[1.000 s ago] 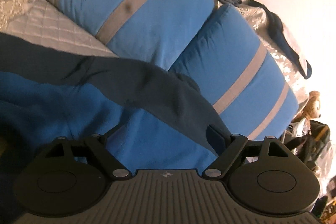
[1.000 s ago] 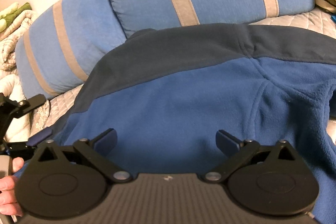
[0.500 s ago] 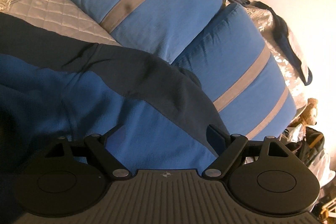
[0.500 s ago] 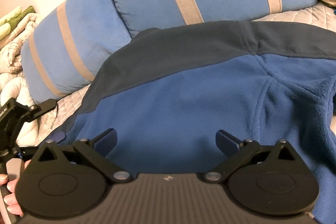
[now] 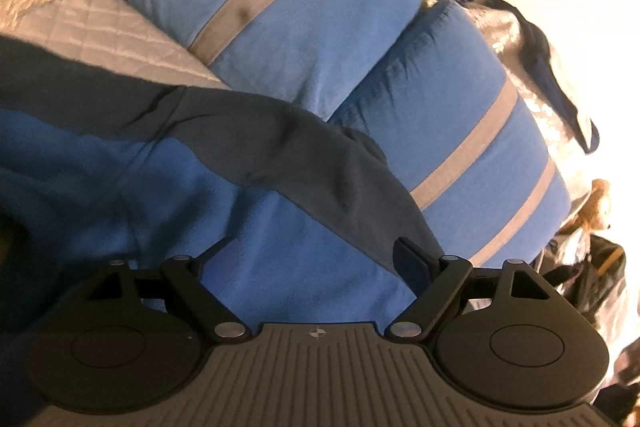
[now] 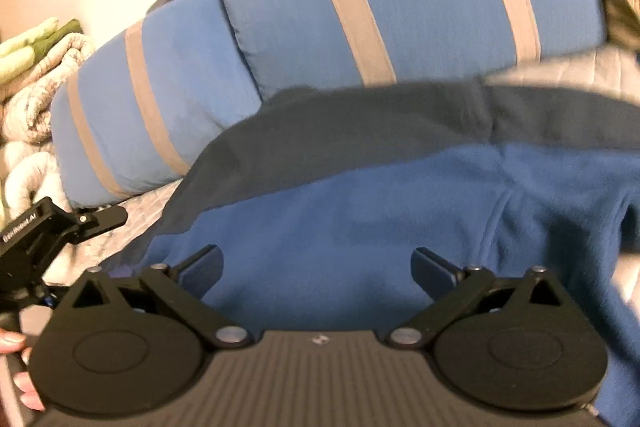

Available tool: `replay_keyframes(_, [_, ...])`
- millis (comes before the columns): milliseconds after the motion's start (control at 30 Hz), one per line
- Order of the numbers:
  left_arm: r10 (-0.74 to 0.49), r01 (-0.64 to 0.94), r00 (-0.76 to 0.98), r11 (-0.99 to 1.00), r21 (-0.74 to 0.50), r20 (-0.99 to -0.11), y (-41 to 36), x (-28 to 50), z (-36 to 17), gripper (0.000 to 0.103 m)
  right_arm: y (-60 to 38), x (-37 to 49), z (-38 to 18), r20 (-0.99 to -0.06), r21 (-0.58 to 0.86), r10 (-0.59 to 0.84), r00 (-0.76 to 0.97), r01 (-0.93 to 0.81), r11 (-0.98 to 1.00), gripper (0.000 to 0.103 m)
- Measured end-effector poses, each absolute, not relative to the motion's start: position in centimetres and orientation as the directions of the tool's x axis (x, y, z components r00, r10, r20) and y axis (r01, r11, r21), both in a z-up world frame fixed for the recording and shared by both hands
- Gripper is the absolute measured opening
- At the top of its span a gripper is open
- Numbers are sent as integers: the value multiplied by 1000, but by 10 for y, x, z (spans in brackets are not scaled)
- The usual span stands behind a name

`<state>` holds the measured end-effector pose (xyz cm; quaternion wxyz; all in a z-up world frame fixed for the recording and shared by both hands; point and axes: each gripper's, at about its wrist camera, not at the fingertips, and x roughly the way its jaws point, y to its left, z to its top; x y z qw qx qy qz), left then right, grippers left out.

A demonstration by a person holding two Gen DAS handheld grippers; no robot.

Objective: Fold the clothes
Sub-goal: 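Move the right gripper toward the dark hood near the cushions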

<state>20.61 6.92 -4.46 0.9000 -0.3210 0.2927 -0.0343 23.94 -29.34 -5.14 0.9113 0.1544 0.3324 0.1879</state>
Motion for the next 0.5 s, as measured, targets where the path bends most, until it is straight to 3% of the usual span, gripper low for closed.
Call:
replay_keyframes(233, [-234,-71,809,871,-485,-539,54,217,-7,84,-280,220,-23,-487,161,326,810,-284,945,103])
replay_keyframes(400, [-212,15,825,935,-353,-525,51,225,50,84,-294,219,19,-558,152,367,744,-343,927,103])
replay_keyframes(500, [-161,1,840,955,-295,-517,47,239,70,84,-300,227,44,-592,53,319,740,-359,932,103])
